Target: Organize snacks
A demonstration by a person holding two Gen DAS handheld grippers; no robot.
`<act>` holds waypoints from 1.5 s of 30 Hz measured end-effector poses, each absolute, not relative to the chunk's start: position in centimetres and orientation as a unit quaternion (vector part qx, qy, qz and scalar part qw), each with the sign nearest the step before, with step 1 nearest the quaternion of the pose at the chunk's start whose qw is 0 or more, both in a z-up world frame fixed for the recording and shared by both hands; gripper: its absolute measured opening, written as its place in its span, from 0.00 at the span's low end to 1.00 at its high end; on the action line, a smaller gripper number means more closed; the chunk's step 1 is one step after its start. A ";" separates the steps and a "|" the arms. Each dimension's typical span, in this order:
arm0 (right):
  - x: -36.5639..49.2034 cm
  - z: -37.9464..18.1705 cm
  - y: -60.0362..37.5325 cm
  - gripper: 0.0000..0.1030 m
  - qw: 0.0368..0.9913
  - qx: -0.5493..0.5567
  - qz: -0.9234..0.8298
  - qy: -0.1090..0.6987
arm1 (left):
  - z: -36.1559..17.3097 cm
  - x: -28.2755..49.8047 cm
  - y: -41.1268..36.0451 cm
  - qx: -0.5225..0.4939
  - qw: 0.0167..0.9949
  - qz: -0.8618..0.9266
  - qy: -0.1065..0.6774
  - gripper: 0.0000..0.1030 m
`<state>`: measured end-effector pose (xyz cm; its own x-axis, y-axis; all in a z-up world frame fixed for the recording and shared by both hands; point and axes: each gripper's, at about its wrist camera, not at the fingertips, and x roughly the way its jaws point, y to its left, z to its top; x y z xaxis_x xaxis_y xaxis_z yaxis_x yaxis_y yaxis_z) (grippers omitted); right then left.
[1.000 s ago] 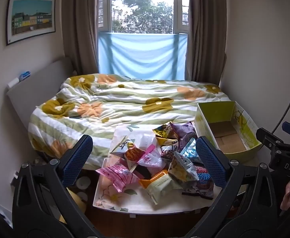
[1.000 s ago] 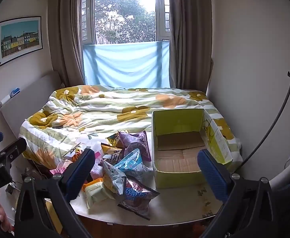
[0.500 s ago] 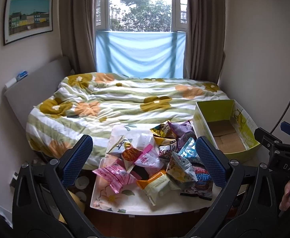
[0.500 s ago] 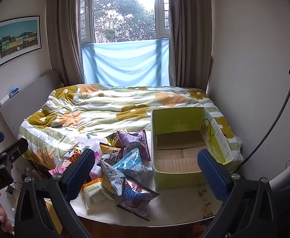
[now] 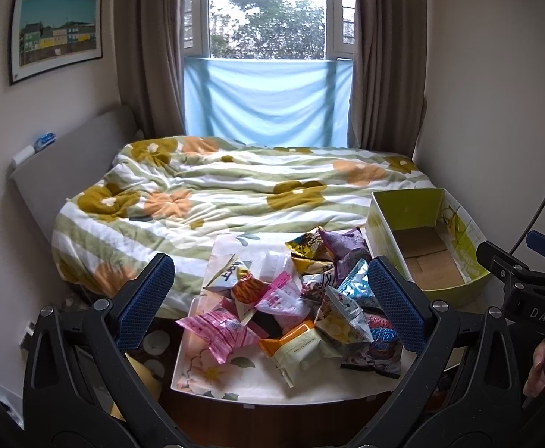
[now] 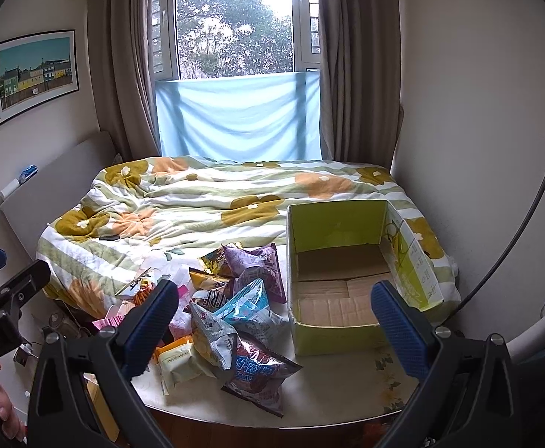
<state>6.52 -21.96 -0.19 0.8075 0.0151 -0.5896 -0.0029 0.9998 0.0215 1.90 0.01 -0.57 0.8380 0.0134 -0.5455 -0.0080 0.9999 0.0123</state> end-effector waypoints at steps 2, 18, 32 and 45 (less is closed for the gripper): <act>6.6 -0.1 -22.0 1.00 0.950 0.009 0.004 0.311 | -0.5 1.8 0.0 0.005 0.959 0.006 0.285 1.00; 6.4 -0.4 -21.9 0.99 0.948 0.014 0.004 0.318 | -0.7 1.8 -0.4 0.007 0.958 0.002 0.286 1.00; 6.7 -0.5 -22.2 1.00 0.945 0.019 0.007 0.325 | -0.6 2.7 -0.8 0.001 0.955 0.004 0.295 1.00; 7.5 -0.5 -23.0 1.00 0.944 0.027 0.006 0.330 | -0.6 2.8 -1.0 0.002 0.956 0.004 0.294 1.00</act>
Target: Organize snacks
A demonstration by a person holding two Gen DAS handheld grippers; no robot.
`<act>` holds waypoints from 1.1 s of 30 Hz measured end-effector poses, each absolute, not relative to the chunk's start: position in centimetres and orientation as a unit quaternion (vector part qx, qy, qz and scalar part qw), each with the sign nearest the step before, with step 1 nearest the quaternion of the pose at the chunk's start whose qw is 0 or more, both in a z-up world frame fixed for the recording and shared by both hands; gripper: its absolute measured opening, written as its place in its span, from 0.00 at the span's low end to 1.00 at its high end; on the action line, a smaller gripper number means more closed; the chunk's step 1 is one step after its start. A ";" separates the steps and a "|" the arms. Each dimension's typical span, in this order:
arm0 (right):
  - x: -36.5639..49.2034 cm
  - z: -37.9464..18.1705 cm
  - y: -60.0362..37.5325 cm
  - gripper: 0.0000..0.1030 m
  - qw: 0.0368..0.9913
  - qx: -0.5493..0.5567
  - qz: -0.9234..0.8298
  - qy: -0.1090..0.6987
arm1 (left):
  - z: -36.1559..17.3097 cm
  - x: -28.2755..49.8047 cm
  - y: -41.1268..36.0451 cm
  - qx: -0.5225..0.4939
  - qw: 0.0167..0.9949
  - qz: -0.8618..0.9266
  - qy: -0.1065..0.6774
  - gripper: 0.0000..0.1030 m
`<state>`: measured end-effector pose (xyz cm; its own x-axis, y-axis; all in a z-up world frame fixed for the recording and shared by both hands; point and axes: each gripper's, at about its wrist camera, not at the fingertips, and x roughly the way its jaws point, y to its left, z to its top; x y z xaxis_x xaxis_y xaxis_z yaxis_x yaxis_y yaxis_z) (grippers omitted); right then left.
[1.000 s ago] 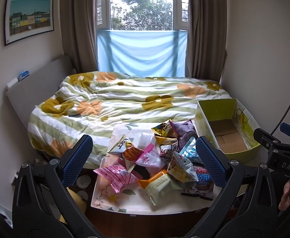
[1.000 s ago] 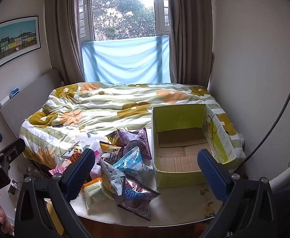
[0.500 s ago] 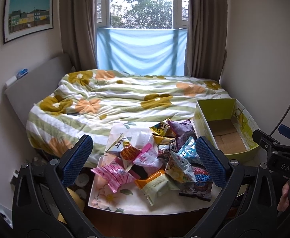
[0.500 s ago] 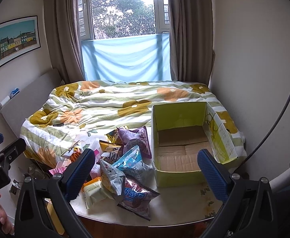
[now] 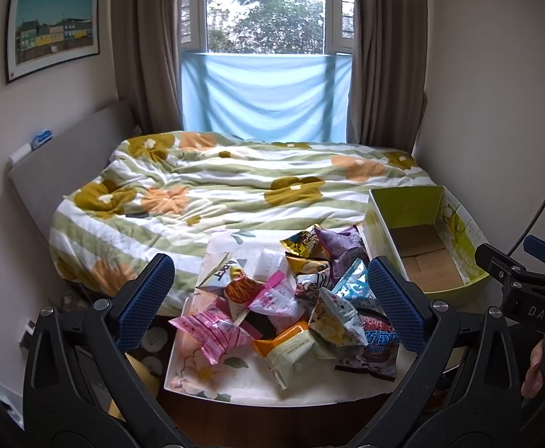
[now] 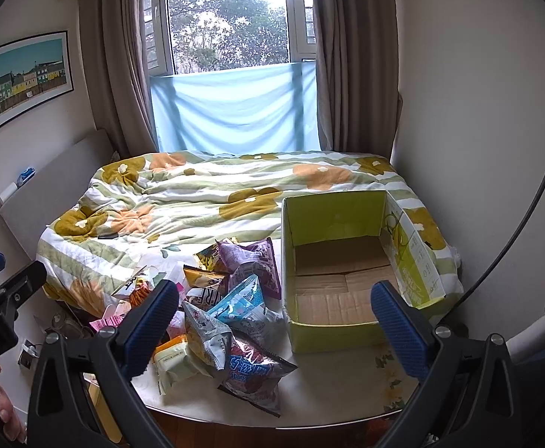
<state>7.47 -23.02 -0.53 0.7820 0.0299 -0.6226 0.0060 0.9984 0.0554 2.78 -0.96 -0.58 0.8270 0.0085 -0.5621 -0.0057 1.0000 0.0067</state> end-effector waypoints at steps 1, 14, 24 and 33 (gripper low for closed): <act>7.4 -0.6 -23.0 1.00 0.943 0.028 0.007 0.330 | -0.6 2.9 -1.0 0.002 0.956 0.002 0.294 1.00; 8.4 -2.6 -24.6 1.00 0.923 0.022 0.043 0.382 | -3.6 4.3 -2.0 0.017 0.939 -0.008 0.342 1.00; 8.9 -11.6 -26.2 1.00 0.880 0.059 0.067 0.466 | -13.0 6.9 -2.7 0.106 0.891 -0.092 0.431 1.00; 9.7 -17.3 -24.3 1.00 0.859 0.068 0.072 0.502 | -20.9 10.8 -3.3 0.156 0.838 -0.182 0.490 1.00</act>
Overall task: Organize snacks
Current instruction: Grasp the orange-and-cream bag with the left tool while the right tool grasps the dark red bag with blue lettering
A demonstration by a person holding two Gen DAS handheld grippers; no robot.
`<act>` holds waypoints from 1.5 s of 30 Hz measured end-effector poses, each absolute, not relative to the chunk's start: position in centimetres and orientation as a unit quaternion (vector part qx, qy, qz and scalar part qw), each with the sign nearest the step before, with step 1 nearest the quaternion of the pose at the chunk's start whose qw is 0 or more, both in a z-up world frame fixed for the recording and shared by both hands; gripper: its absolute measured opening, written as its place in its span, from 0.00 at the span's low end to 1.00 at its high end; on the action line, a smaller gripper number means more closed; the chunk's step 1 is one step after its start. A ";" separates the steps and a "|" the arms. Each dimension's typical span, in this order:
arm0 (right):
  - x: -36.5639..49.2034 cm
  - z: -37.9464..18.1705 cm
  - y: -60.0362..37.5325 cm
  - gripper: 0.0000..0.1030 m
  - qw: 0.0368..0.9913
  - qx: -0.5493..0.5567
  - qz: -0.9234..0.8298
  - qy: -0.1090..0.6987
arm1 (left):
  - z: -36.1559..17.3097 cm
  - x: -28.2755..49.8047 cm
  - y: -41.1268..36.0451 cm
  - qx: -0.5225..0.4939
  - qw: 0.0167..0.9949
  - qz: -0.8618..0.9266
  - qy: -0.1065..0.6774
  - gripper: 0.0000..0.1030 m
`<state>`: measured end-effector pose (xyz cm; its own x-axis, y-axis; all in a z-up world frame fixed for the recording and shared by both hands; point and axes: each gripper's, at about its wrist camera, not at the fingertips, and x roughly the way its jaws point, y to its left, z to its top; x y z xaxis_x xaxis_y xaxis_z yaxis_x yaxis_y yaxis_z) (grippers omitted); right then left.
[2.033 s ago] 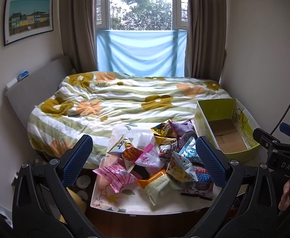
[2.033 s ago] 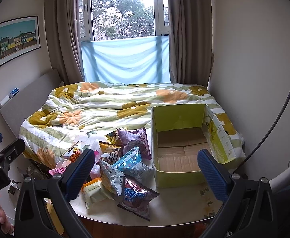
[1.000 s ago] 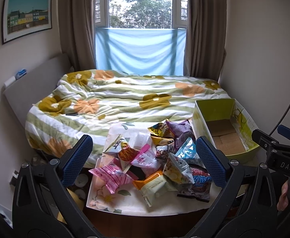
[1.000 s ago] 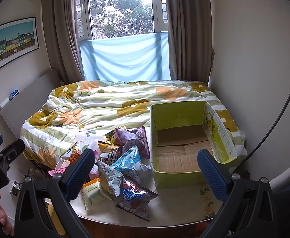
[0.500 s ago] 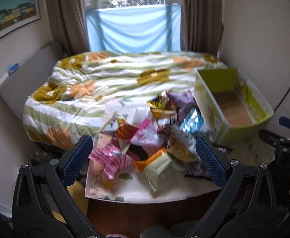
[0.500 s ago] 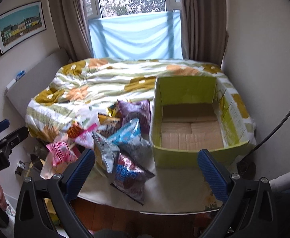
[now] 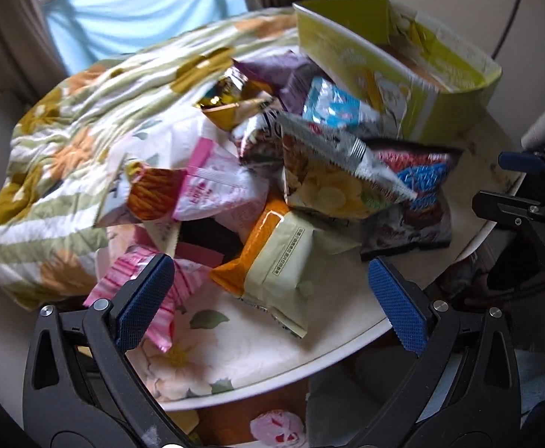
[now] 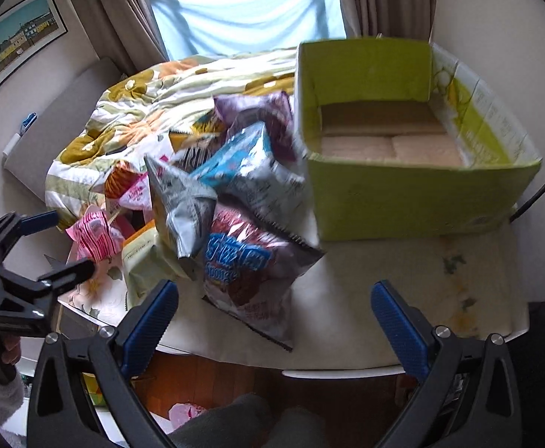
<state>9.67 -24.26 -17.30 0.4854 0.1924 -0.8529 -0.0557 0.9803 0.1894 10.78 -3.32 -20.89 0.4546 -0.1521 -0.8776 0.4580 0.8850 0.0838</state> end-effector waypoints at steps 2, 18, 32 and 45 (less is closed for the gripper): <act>10.0 -18.2 -23.7 1.00 0.853 0.066 0.056 0.514 | -22.2 11.6 -3.5 0.166 0.829 -0.200 0.495 0.99; 11.9 -23.4 -23.1 1.00 0.823 0.153 0.014 0.547 | -29.8 15.0 -4.9 0.186 0.764 -0.270 0.556 0.79; 13.1 -24.5 -23.1 0.73 0.816 0.163 0.040 0.553 | -31.1 15.5 -5.6 0.145 0.755 -0.281 0.575 0.59; 11.5 -22.6 -23.1 0.58 0.822 0.158 0.038 0.547 | -27.7 12.3 -2.9 0.100 0.772 -0.258 0.571 0.58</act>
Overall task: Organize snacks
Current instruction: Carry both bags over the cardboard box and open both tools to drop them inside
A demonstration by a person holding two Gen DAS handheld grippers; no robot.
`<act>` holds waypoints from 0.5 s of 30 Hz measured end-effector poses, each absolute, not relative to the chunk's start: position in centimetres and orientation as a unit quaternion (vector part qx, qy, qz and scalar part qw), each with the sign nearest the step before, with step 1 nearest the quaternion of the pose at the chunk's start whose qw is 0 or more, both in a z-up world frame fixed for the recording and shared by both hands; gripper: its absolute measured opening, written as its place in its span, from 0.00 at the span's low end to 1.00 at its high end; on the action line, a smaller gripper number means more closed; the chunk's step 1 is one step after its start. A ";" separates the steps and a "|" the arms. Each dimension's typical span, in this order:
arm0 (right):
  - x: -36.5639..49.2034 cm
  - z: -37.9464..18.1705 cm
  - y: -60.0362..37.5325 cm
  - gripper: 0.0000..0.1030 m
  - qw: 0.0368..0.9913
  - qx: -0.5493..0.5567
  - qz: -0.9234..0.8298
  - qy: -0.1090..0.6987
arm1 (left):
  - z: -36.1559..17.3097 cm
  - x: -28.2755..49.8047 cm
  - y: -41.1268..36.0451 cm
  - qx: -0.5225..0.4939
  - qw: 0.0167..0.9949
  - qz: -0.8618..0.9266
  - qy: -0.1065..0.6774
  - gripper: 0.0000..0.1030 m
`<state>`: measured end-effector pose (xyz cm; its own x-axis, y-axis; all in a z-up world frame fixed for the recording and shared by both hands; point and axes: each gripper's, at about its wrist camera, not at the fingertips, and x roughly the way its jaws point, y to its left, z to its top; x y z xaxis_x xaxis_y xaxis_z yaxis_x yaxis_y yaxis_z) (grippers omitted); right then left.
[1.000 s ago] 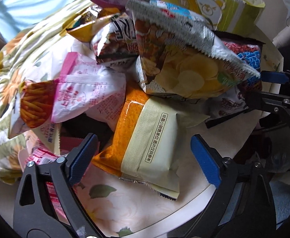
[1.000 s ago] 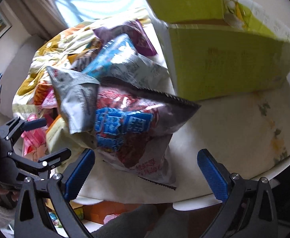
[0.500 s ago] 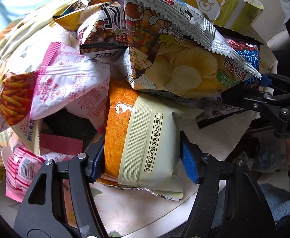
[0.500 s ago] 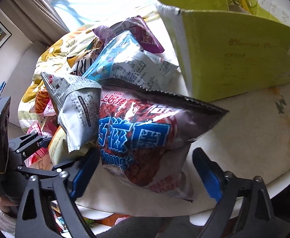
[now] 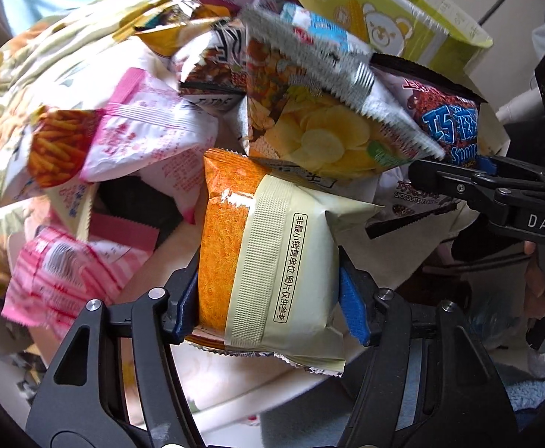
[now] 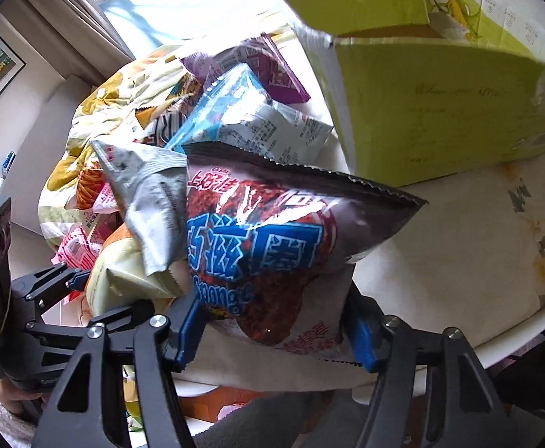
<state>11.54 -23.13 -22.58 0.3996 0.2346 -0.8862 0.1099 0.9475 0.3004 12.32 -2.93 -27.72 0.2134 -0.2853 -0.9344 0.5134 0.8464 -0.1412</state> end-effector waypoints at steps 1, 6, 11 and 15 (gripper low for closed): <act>11.3 -22.2 -23.1 0.58 0.823 0.155 0.037 0.545 | -27.3 12.1 -2.7 0.096 0.775 -0.255 0.570 0.58; 10.9 -20.3 -22.7 0.58 0.831 0.141 0.031 0.537 | -24.1 10.8 -0.9 0.071 0.790 -0.245 0.558 0.58; 10.4 -17.2 -22.4 0.58 0.845 0.130 0.027 0.518 | -19.9 10.3 0.6 0.059 0.813 -0.235 0.529 0.58; 10.3 -14.5 -22.9 0.58 0.855 0.135 0.024 0.500 | -16.7 10.5 0.8 0.051 0.831 -0.231 0.503 0.58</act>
<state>10.25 -22.89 -14.54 0.4992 0.1761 -0.8484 0.0945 0.9622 0.2553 10.53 0.83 -16.67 0.3863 -0.3327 -0.8603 0.4358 0.8879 -0.1477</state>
